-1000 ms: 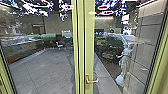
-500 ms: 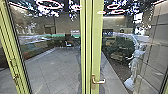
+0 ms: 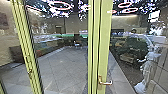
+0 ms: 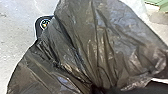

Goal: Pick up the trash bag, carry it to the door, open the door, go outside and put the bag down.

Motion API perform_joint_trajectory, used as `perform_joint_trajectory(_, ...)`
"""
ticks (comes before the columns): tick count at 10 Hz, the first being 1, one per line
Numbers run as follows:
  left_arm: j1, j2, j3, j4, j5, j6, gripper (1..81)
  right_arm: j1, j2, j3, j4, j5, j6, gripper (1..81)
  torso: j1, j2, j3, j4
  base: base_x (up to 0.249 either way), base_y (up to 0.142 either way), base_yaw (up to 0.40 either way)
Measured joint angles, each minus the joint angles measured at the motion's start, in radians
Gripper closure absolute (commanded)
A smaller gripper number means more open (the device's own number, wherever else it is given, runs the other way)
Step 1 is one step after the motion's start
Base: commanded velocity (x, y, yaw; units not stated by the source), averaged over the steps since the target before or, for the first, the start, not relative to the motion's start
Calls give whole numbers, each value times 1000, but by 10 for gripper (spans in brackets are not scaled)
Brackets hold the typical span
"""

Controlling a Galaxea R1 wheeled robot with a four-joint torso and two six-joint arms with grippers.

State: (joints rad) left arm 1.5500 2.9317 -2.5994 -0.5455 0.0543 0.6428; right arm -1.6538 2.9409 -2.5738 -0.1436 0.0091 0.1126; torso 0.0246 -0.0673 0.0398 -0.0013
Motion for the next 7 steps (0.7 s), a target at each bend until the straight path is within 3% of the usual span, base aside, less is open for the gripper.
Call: perform_joint_trajectory(7, -3, 2, -1, 7, -3, 0, 811, 0, 2, 0, 0, -3, 0, 10, 0, 0, 0, 0, 0, 0, 242)
